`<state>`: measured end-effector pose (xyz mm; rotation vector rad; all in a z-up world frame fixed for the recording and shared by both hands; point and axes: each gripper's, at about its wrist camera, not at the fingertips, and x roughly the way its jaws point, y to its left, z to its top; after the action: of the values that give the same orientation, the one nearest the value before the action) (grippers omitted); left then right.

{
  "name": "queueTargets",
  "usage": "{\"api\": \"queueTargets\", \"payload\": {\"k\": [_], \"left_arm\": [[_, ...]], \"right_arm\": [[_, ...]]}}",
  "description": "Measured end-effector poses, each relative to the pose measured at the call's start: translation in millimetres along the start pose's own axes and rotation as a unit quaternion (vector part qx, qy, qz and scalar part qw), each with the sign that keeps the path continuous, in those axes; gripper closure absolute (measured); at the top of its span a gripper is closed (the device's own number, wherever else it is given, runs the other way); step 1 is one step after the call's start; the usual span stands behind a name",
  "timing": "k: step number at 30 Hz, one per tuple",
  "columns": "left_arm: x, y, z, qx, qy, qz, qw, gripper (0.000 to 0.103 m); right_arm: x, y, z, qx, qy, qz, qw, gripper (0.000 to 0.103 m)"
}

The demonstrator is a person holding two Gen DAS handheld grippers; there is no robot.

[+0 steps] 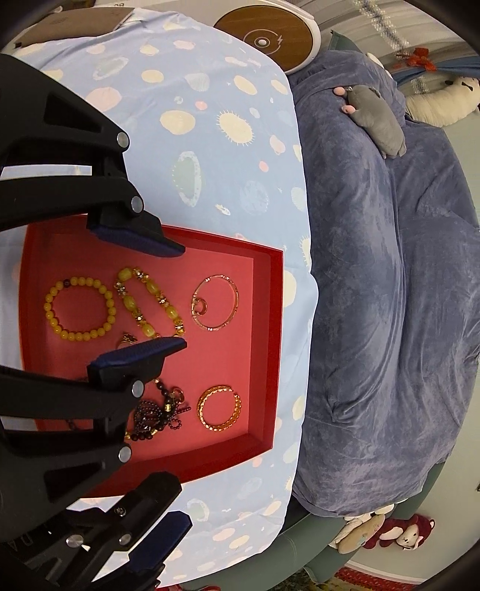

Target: Organize jewelry

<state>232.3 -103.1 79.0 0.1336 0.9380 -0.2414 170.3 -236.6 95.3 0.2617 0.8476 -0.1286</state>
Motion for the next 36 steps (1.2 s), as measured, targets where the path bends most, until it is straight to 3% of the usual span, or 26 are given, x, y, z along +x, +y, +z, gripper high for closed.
{"api": "queueTargets", "payload": {"k": [4,15,23,36], "left_arm": [[-17.2,3.6,-12.4,-0.001,-0.003,0.001,1.0000,0.060],[-45.7,17.4,-44.9,-0.019,-0.003,0.014,0.9997,0.042],[-50.8,26.2,-66.2,-0.028,0.002,0.042,0.9987,0.014],[-56.0,29.3,-86.1,-0.034,0.012,0.048,0.9982,0.011]], "right_arm": [[-17.2,5.9,-11.7,-0.005,-0.003,-0.005,1.000,0.058],[-42.7,13.7,-45.3,-0.007,0.010,-0.019,1.000,0.053],[-48.9,11.9,-63.6,-0.013,0.013,-0.039,0.999,0.033],[-57.1,7.7,-82.3,-0.020,0.010,-0.060,0.998,0.025]]}}
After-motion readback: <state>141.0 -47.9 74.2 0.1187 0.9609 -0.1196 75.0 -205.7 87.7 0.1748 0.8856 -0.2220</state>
